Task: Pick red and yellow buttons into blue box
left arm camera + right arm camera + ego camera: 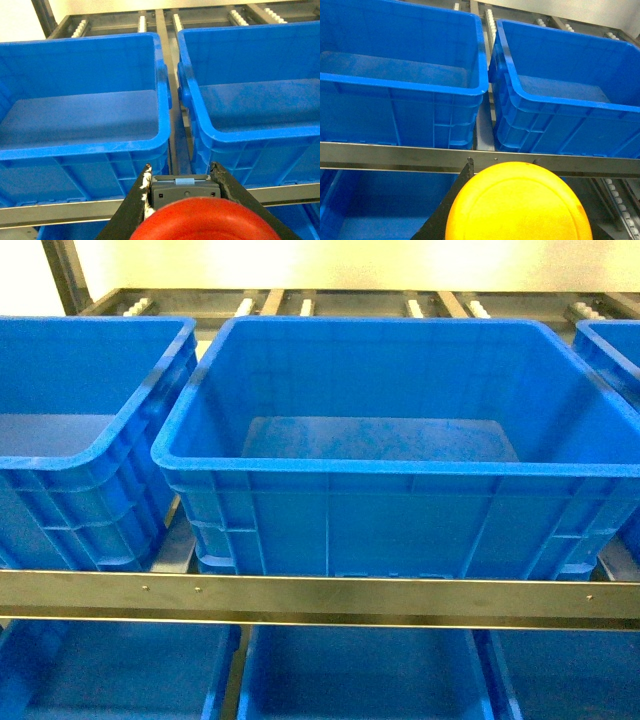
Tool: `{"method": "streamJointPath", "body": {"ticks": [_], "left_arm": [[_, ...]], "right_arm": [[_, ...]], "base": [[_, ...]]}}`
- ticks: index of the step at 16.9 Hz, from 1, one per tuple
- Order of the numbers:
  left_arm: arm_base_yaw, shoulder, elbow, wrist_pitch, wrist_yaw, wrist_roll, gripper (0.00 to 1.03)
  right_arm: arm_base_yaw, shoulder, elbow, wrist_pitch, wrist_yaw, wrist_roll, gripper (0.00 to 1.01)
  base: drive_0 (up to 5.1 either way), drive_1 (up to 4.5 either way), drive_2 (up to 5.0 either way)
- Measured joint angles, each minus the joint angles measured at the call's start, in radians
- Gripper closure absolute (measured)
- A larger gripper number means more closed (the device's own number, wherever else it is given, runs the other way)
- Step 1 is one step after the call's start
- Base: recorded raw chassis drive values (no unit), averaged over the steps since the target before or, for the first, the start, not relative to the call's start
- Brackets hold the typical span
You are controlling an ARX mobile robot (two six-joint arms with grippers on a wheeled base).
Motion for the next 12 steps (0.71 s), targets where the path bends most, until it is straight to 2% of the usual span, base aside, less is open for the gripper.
{"method": "streamJointPath", "body": {"ticks": [11, 12], "left_arm": [[0.001, 0.000, 0.000, 0.006, 0.000, 0.000, 0.76], [0.001, 0.000, 0.000, 0.002, -0.001, 0.000, 0.76]], "right_arm": [[0.000, 0.000, 0.000, -0.002, -0.002, 0.000, 0.75], [0.000, 0.000, 0.000, -0.004, -0.002, 0.000, 0.75]], "base": [[0.2, 4.48, -4.1], [0.0, 0.00, 0.0]]}}
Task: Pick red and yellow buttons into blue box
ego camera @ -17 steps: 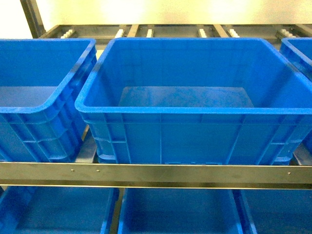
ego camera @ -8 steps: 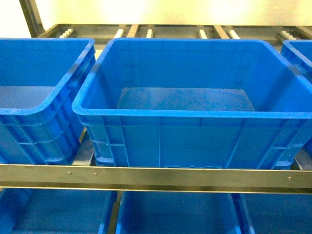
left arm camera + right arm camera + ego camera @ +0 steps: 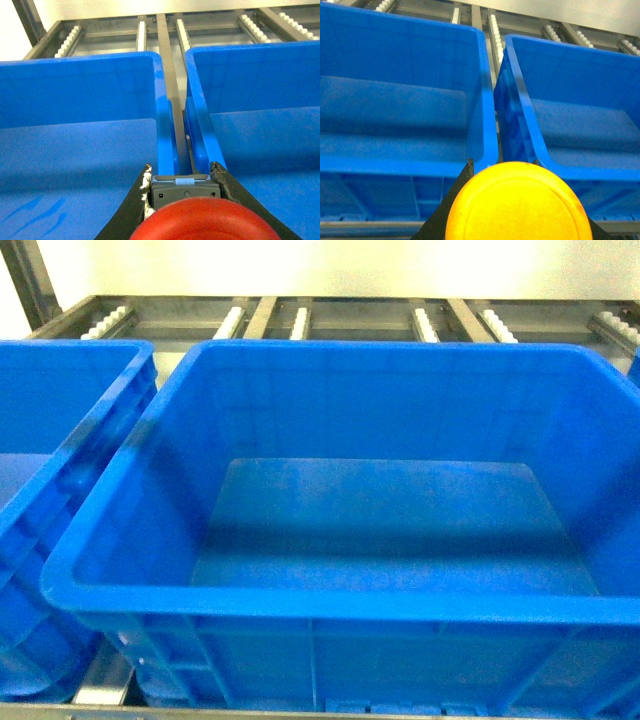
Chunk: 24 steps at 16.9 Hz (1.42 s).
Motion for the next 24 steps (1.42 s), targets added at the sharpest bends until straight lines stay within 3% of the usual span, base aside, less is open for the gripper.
{"method": "streamJointPath", "body": {"ticks": [8, 10, 11, 15, 18, 20, 22, 24], "left_arm": [[0.000, 0.003, -0.002, 0.003, 0.000, 0.000, 0.76], [0.000, 0.003, -0.002, 0.002, 0.000, 0.000, 0.76], [0.000, 0.003, -0.002, 0.002, 0.000, 0.000, 0.76], [0.000, 0.003, -0.002, 0.002, 0.000, 0.000, 0.76], [0.000, 0.003, -0.002, 0.002, 0.000, 0.000, 0.76], [0.000, 0.003, -0.002, 0.002, 0.000, 0.000, 0.76], [0.000, 0.003, -0.002, 0.002, 0.000, 0.000, 0.76], [0.000, 0.003, -0.002, 0.002, 0.000, 0.000, 0.76]], "right_arm": [[0.004, 0.010, 0.008, -0.003, -0.011, -0.009, 0.75], [0.089, 0.065, 0.060, 0.009, 0.045, -0.011, 0.75], [0.129, 0.108, 0.073, 0.069, 0.063, -0.023, 0.75], [0.117, 0.529, 0.163, 0.377, -0.010, -0.036, 0.75], [0.077, 0.922, 0.296, 0.555, -0.111, -0.048, 0.75], [0.043, 1.169, 0.428, 0.570, -0.175, -0.047, 0.75], [0.023, 1.387, 0.560, 0.492, -0.228, -0.045, 0.75], [0.018, 1.555, 0.660, 0.435, -0.251, -0.042, 0.75]], "base": [[0.0, 0.00, 0.0], [0.0, 0.00, 0.0], [0.0, 0.00, 0.0], [0.0, 0.00, 0.0], [0.0, 0.00, 0.0], [0.0, 0.00, 0.0], [0.0, 0.00, 0.0], [0.0, 0.00, 0.0]]}}
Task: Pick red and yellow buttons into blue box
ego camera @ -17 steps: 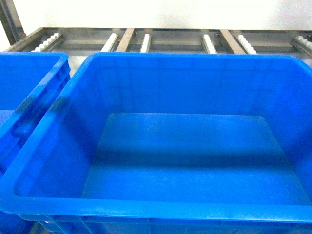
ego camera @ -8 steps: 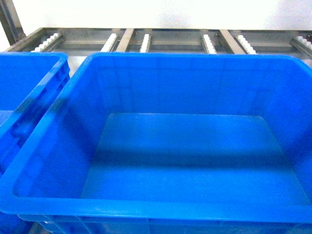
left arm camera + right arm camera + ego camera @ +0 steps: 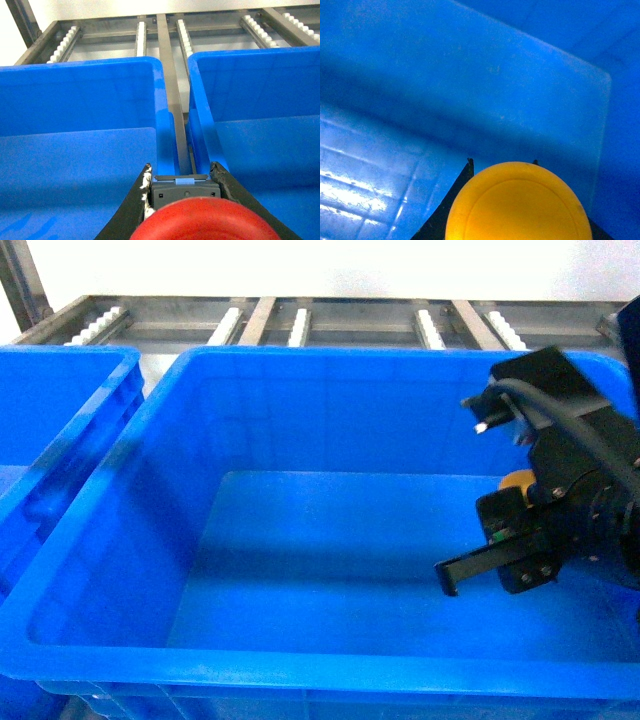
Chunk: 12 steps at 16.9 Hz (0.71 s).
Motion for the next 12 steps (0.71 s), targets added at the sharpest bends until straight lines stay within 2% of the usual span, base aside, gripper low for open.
{"method": "streamJointPath", "body": {"ticks": [2, 3, 6, 9, 10, 12], "left_arm": [[0.000, 0.000, 0.000, 0.000, 0.000, 0.000, 0.76], [0.000, 0.000, 0.000, 0.000, 0.000, 0.000, 0.76], [0.000, 0.000, 0.000, 0.000, 0.000, 0.000, 0.76], [0.000, -0.002, 0.000, 0.000, 0.000, 0.000, 0.76], [0.000, -0.002, 0.000, 0.000, 0.000, 0.000, 0.76], [0.000, -0.002, 0.000, 0.000, 0.000, 0.000, 0.76]], "right_arm": [[0.000, 0.085, 0.059, -0.056, -0.029, -0.007, 0.75], [0.001, 0.111, 0.061, -0.040, -0.027, -0.015, 0.69], [-0.012, 0.099, 0.030, 0.034, -0.027, -0.010, 0.35], [-0.042, -0.027, -0.074, 0.136, 0.005, -0.017, 0.04], [-0.068, -0.123, -0.122, 0.157, 0.000, -0.027, 0.02], [-0.126, -0.372, -0.245, 0.096, 0.011, -0.039, 0.03]], "base": [[0.0, 0.00, 0.0], [0.0, 0.00, 0.0], [0.0, 0.00, 0.0], [0.0, 0.00, 0.0], [0.0, 0.00, 0.0], [0.0, 0.00, 0.0]]}}
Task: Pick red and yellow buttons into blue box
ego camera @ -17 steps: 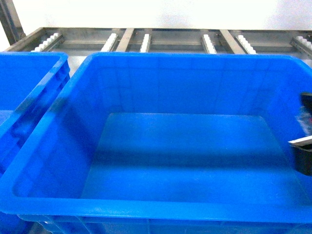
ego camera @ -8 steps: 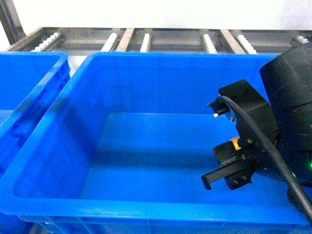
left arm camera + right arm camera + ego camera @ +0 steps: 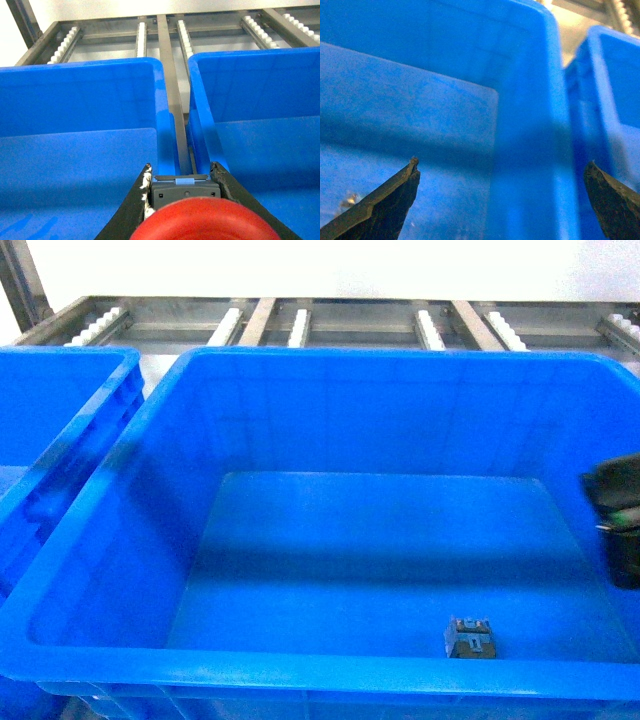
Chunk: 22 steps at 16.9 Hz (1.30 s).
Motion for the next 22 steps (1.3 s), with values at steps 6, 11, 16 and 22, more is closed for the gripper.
{"method": "streamJointPath", "body": {"ticks": [6, 11, 16, 22], "left_arm": [[0.000, 0.000, 0.000, 0.000, 0.000, 0.000, 0.76], [0.000, 0.000, 0.000, -0.001, 0.000, 0.000, 0.76], [-0.013, 0.156, 0.067, 0.087, 0.041, 0.014, 0.76], [-0.168, 0.604, 0.450, 0.005, 0.181, 0.246, 0.76]], "right_arm": [[-0.418, -1.023, -0.260, -0.452, -0.204, 0.026, 0.03], [-0.474, -1.189, -0.338, -0.521, -0.224, 0.059, 0.03], [-0.474, -1.189, -0.338, -0.521, -0.224, 0.059, 0.03], [-0.474, -1.189, -0.337, -0.521, -0.224, 0.059, 0.03]], "base": [[0.0, 0.00, 0.0], [0.0, 0.00, 0.0], [0.0, 0.00, 0.0], [0.0, 0.00, 0.0]]}}
